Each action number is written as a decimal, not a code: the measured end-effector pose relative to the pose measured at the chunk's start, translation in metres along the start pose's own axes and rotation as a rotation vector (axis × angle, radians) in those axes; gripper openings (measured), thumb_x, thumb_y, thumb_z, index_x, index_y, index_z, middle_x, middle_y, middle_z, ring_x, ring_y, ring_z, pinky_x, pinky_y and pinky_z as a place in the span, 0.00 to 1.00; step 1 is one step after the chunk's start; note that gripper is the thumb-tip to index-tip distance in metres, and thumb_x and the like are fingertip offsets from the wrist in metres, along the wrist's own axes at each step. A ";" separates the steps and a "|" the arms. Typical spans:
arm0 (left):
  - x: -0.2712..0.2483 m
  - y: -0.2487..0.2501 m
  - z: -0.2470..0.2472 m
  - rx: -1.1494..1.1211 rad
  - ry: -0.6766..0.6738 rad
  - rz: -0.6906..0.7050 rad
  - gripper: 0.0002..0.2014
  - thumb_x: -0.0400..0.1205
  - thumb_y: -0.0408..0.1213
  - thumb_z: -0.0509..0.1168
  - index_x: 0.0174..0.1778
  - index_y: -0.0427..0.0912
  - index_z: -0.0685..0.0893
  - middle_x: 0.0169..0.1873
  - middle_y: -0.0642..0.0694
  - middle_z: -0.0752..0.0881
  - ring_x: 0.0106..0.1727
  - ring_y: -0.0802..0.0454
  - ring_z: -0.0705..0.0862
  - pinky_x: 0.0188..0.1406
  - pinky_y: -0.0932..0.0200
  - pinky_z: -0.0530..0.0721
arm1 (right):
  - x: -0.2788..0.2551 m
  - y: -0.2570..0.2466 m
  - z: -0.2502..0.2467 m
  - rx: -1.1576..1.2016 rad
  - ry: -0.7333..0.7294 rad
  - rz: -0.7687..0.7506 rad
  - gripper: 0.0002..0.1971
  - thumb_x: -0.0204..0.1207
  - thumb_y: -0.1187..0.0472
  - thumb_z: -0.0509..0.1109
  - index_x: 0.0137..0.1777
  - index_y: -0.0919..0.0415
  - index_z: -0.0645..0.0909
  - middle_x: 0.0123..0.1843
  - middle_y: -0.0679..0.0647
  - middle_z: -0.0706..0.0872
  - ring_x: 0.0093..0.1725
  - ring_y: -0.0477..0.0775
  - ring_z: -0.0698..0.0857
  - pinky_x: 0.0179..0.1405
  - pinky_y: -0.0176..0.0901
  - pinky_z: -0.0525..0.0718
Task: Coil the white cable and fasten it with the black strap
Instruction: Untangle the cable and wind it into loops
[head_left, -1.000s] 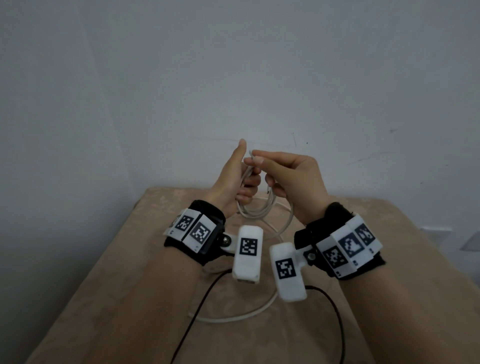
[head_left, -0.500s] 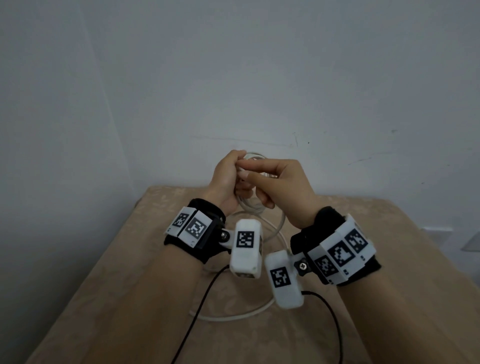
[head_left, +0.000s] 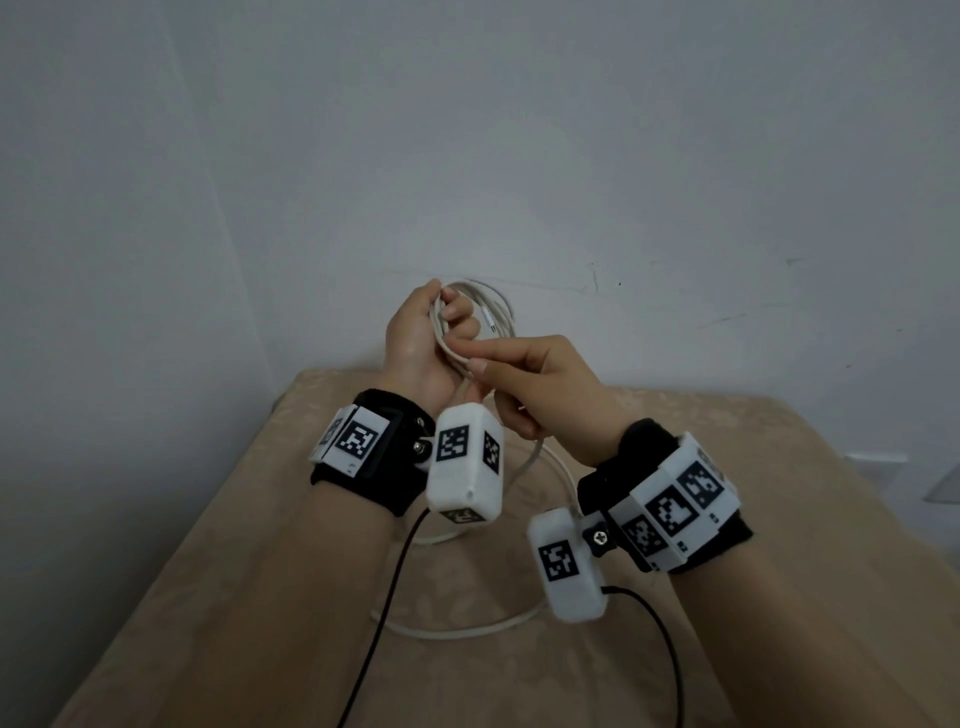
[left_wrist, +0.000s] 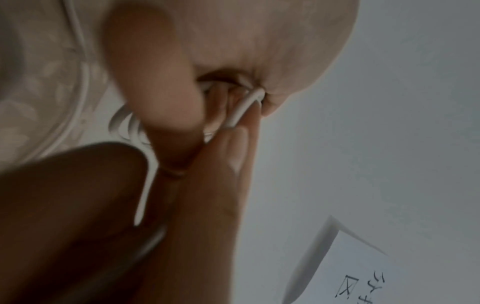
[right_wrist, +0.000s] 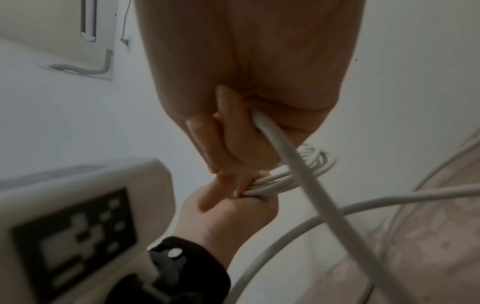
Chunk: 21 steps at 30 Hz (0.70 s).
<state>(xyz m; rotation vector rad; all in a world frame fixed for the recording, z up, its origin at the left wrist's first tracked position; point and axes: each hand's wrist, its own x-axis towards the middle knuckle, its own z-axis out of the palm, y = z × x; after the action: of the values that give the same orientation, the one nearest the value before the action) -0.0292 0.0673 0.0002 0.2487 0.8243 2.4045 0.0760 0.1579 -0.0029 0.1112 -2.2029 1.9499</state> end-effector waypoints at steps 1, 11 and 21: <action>0.001 0.002 -0.002 -0.020 -0.021 0.010 0.17 0.87 0.44 0.48 0.32 0.45 0.69 0.16 0.54 0.69 0.13 0.59 0.64 0.12 0.68 0.60 | 0.000 0.001 -0.001 0.015 -0.013 0.009 0.14 0.82 0.69 0.62 0.64 0.64 0.83 0.30 0.60 0.83 0.13 0.43 0.66 0.12 0.30 0.63; -0.002 0.012 -0.007 -0.312 -0.155 0.064 0.18 0.88 0.44 0.47 0.33 0.43 0.69 0.18 0.52 0.69 0.13 0.58 0.66 0.12 0.67 0.65 | 0.003 0.011 -0.009 0.060 -0.062 0.062 0.13 0.82 0.67 0.63 0.63 0.61 0.84 0.17 0.53 0.78 0.13 0.44 0.63 0.14 0.31 0.58; -0.002 0.023 -0.017 -0.359 -0.258 0.084 0.19 0.88 0.43 0.48 0.32 0.41 0.71 0.19 0.51 0.71 0.11 0.58 0.66 0.10 0.67 0.64 | 0.003 0.014 -0.026 0.010 -0.048 0.100 0.11 0.81 0.62 0.65 0.56 0.61 0.87 0.17 0.52 0.75 0.15 0.46 0.61 0.16 0.32 0.58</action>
<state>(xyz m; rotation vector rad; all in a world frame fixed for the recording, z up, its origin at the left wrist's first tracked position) -0.0437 0.0428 0.0013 0.4438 0.2648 2.4771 0.0725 0.1855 -0.0128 0.0502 -2.2711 2.0304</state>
